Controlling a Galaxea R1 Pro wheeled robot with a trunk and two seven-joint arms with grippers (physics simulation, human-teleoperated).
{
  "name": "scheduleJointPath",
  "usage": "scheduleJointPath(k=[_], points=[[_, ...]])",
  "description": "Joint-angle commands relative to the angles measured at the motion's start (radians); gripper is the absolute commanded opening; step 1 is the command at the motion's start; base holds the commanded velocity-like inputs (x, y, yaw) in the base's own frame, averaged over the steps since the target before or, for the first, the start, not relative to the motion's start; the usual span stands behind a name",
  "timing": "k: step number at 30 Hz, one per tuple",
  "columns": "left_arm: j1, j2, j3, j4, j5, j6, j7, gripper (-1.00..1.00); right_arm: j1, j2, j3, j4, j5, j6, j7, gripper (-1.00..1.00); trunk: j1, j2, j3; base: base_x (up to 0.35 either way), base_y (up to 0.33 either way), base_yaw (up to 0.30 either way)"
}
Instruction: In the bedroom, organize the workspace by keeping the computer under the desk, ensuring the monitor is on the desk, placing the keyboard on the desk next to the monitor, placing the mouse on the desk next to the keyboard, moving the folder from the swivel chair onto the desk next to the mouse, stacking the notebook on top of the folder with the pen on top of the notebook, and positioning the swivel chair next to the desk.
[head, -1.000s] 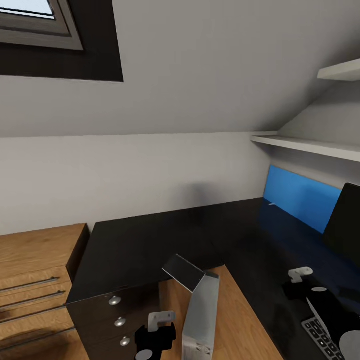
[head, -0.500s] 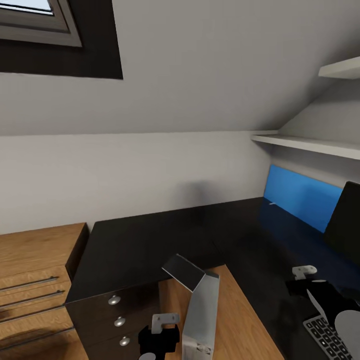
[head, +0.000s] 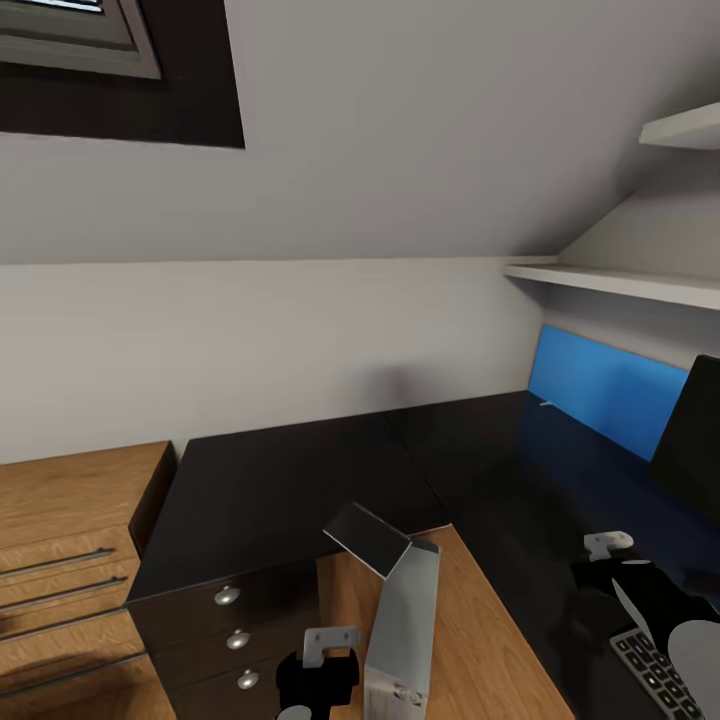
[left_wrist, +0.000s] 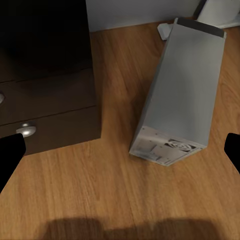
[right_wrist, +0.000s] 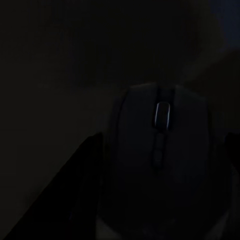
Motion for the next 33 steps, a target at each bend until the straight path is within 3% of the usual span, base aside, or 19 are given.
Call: scheduleJointPath(k=[1,15,16,28,33], points=[[-0.001,0.0,-0.001,-0.001,0.005,0.003,0.008,1.0,0.0,0.001,-0.009,-0.002,0.013,0.005,0.008,-1.0,0.004,-0.008,-0.004,0.0,0.0,0.0],[-0.001,0.0,-0.001,-0.003,0.005,0.002,0.009,1.0,0.0,0.002,-0.009,-0.002,0.03,0.003,0.007,-1.0,0.012,-0.022,-0.011,-0.055,0.0,0.0],[-0.001,0.0,-0.001,-0.003,0.005,0.002,0.009,1.0,0.0,0.002,-0.009,-0.002,0.03,0.003,0.007,1.0,0.012,-0.022,-0.011,0.0,0.0,0.0],[-0.001,0.002,0.004,0.001,0.006,-0.007,0.007,1.0,0.0,0.003,-0.008,-0.017,0.029,-0.016,0.011,1.0,0.012,-0.022,-0.011,0.0,0.0,0.0],[-0.001,0.002,0.006,0.002,0.006,-0.008,0.007,1.0,0.001,0.01,-0.017,-0.121,0.012,-0.05,0.017,1.0,0.012,-0.022,-0.011,0.0,0.0,0.0]])
